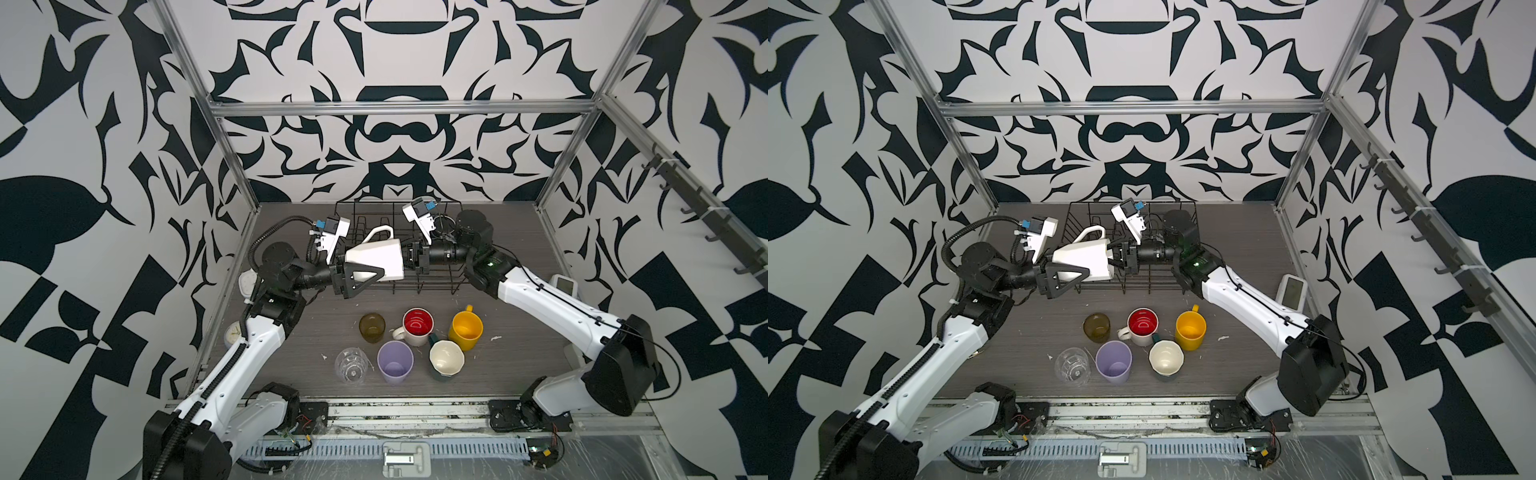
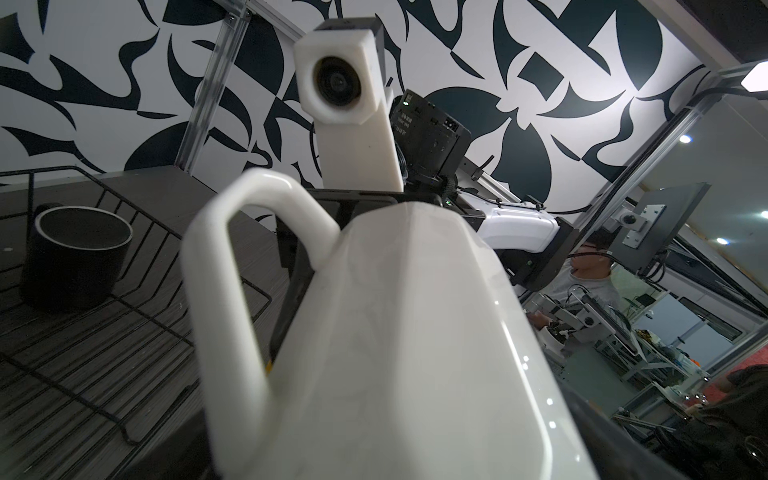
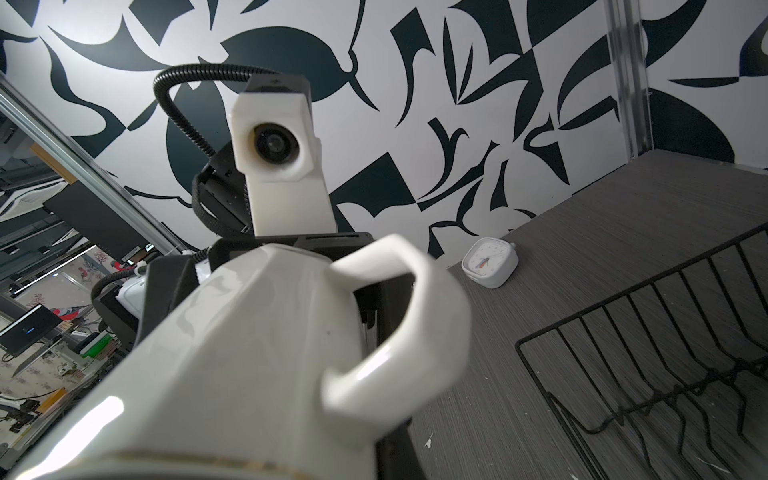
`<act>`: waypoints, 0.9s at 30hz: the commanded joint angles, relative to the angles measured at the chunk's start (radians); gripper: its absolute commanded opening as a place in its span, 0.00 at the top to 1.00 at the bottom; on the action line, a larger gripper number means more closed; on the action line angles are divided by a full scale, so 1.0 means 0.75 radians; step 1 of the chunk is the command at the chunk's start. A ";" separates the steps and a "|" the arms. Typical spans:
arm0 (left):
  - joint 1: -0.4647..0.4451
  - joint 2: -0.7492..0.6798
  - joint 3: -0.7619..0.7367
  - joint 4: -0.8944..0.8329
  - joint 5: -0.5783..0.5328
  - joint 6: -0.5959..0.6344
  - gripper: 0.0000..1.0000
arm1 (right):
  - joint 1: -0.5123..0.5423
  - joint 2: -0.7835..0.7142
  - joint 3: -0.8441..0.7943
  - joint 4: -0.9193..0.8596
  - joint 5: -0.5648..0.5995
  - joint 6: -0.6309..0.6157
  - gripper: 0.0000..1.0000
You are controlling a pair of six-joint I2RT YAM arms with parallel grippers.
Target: Load the cups into the dish rack
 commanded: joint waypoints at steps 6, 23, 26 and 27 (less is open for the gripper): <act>0.000 -0.001 0.042 0.017 -0.011 0.034 0.01 | 0.011 -0.060 0.019 0.148 -0.050 0.034 1.00; 0.000 0.012 0.051 0.097 -0.007 0.012 0.21 | 0.011 -0.034 0.013 0.147 -0.045 0.070 1.00; 0.000 0.009 0.051 0.101 -0.001 0.014 0.27 | 0.011 -0.023 0.017 0.148 -0.042 0.079 1.00; 0.000 0.009 0.051 0.101 0.003 0.014 0.28 | 0.011 -0.019 0.020 0.145 -0.042 0.081 1.00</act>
